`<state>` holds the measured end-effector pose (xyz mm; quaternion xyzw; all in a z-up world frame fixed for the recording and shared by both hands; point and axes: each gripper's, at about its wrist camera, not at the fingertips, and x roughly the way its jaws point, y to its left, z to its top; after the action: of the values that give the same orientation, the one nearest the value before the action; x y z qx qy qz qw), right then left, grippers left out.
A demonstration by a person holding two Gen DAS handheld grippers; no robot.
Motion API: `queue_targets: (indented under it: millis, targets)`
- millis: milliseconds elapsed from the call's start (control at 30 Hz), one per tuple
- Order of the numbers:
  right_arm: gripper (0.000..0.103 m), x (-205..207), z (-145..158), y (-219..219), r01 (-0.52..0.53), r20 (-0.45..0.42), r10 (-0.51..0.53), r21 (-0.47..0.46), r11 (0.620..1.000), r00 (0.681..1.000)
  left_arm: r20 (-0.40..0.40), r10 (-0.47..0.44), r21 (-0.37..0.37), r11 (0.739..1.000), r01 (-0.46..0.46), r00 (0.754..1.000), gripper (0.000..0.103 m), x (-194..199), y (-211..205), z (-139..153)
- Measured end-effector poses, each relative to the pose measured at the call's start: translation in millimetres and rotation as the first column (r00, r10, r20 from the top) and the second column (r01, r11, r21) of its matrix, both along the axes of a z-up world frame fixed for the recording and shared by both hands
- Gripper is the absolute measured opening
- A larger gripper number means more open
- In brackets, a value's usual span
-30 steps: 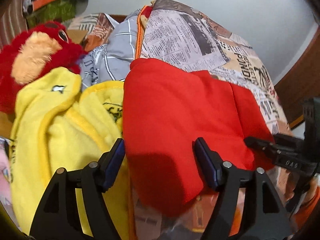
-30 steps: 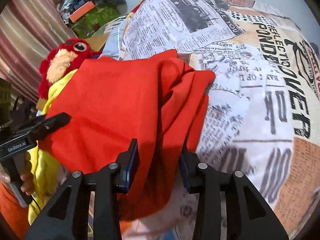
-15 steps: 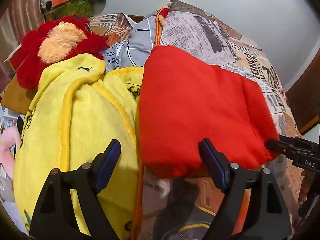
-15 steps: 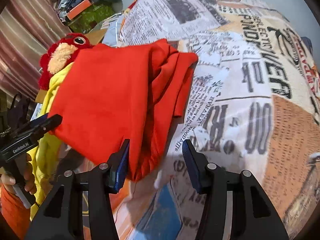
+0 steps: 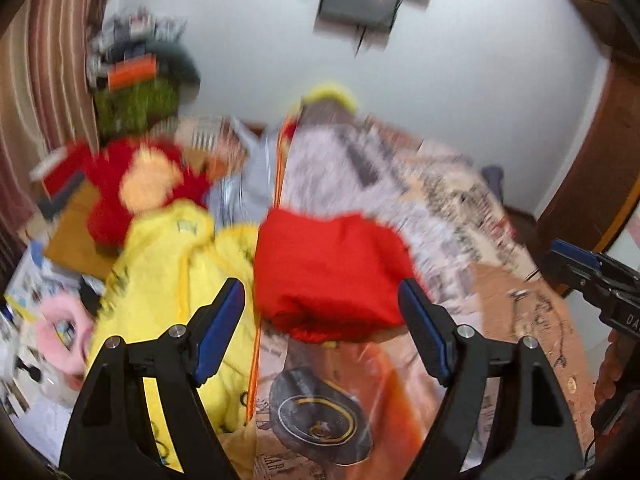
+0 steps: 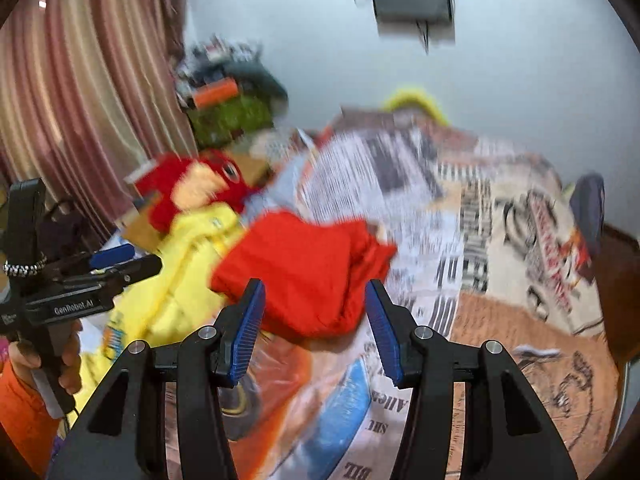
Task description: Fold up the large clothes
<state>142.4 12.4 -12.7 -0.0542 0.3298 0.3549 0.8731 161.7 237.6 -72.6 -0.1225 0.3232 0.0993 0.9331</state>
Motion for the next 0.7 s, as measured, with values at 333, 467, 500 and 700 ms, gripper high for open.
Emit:
queue_targets:
  millis: [333,467,500,700]
  targets:
    - [0.048,-97.9,80.3,-41.1,-0.015,0.291,-0.044,0.198,0.98,0.956,0.329,-0.047,0.174,0.985,-0.011,0.943,0.079,-113.5,-71.8,102.3]
    - [0.048,-125.6,84.1,-43.1,-0.014,0.36,-0.064,0.211,0.977,0.931,0.404,-0.053,0.212,0.977,-0.037,0.913,0.079,-147.0,-94.7,116.6]
    - [0.048,-129.2,83.6,-43.1,-0.013,0.367,-0.067,0.21,0.978,0.928,0.417,-0.05,0.216,0.975,-0.045,0.908,0.079,-153.1,-98.3,117.9]
    - [0.048,-134.8,74.4,-38.9,0.025,0.379,-0.099,0.197,0.98,0.92,0.447,-0.026,0.266,0.958,-0.105,0.894,0.085,-179.0,-121.4,119.3]
